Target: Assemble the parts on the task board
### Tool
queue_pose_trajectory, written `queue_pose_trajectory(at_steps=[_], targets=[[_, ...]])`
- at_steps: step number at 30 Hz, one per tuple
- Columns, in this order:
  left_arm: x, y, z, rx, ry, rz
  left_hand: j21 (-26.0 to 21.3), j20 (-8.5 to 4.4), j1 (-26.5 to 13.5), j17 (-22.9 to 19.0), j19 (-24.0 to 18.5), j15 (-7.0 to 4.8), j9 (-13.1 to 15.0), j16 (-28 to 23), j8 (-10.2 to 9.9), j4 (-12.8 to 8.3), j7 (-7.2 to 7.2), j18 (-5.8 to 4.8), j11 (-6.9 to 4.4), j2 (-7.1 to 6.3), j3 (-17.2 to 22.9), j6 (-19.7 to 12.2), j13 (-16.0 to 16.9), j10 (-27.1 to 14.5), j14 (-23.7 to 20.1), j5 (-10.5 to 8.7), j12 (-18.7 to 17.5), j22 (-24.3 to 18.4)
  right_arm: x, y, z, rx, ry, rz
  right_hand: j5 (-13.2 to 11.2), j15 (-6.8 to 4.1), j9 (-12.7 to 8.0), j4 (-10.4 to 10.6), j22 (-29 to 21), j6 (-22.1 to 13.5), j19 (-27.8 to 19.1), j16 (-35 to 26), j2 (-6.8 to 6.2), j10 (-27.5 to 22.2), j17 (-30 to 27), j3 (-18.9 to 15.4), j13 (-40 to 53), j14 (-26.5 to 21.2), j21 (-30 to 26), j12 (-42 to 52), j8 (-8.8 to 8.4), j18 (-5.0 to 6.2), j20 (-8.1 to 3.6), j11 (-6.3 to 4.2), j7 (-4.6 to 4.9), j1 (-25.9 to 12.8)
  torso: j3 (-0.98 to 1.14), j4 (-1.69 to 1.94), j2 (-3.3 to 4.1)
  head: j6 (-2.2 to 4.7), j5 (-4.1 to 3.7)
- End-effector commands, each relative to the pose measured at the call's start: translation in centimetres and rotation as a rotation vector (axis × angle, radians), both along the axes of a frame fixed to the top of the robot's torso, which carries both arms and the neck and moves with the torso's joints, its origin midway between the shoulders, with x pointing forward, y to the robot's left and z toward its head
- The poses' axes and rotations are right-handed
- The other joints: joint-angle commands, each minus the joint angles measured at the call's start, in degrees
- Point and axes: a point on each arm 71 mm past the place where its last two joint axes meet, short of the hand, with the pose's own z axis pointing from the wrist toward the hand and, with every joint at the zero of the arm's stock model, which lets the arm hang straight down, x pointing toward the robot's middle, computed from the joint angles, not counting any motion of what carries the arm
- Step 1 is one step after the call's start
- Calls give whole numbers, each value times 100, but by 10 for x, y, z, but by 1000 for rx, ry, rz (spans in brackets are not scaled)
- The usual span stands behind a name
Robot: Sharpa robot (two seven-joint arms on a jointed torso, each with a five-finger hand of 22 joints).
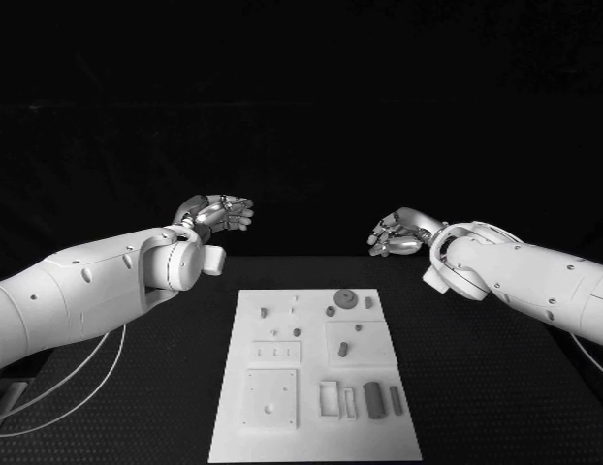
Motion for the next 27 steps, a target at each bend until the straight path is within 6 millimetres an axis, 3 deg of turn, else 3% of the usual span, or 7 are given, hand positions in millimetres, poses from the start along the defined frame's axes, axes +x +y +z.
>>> queue_pose_trajectory(at_steps=[1,5,8,11,14,24,27], targets=[[-6,-8,2,-16,-4,-53,47,-8,-85,19,-51,-16,-19,9,-45,-55,-30,-1,36,-36,3,13,-19,-35,-3,-30,-63,144,-5,13,-2,-300,-105,109,-25,-94,14,0,-15,76,202,64,-68,79,111,21,24,182,66,-44,-38,126,5,-12,-16,7,5,52,140,-55,-34],[-12,-17,1,-30,4,-83,128,-16,-168,65,-54,-21,-49,34,-96,-92,15,9,133,-100,29,-39,-59,-174,32,-53,-187,142,-8,23,-4,-375,-133,156,-65,-166,18,-2,-43,112,359,78,-141,160,230,47,51,314,101,-75,-76,207,24,-38,-30,53,14,124,265,-60,-90],[-17,-18,2,-35,9,-96,156,-15,-197,82,-59,-20,-57,43,-109,-99,11,12,136,-115,37,-54,-69,-213,39,-62,-223,142,-10,30,-8,-419,-147,187,-69,-199,20,-1,-60,132,440,73,-172,246,307,63,77,394,118,-83,-103,254,42,-68,-34,84,11,170,353,-66,-121],[-21,-19,2,-41,11,-105,165,-14,-210,86,-65,-18,-59,41,-111,-102,7,12,137,-129,37,-55,-72,-224,33,-68,-234,141,-12,36,-9,-446,-157,215,-63,-215,22,-4,-70,147,475,56,-213,279,353,62,88,427,122,-102,-120,281,52,-79,-36,93,-3,197,439,-85,-154],[-23,-20,2,-53,18,-108,173,-12,-225,90,-71,-15,-61,39,-114,-101,3,12,138,-136,38,-58,-73,-230,29,-72,-242,141,-15,43,-12,-465,-170,239,210,-225,21,-5,-89,143,520,8,-290,283,417,-18,89,444,92,-161,-158,302,68,-69,-51,34,-17,226,518,-62,-173],[-26,-18,1,-58,22,-111,191,-9,-259,100,-81,-13,-64,37,-118,-96,-1,15,139,-135,41,-60,-75,-236,22,-76,-256,139,-17,53,-22,-501,-179,271,165,-289,17,-3,-77,150,677,-11,-317,271,539,-73,79,599,112,-267,-209,347,62,-47,-67,67,-51,292,696,-43,-248],[-25,-19,0,-59,25,-114,193,-9,-263,101,-82,-13,-64,37,-118,-95,-1,15,139,-134,42,-59,-75,-237,21,-76,-257,139,-18,54,-27,-501,-176,276,127,-313,18,-3,-71,161,745,-24,-325,255,588,-79,70,666,123,-316,-225,347,41,-32,-81,73,-46,305,747,-34,-266]])
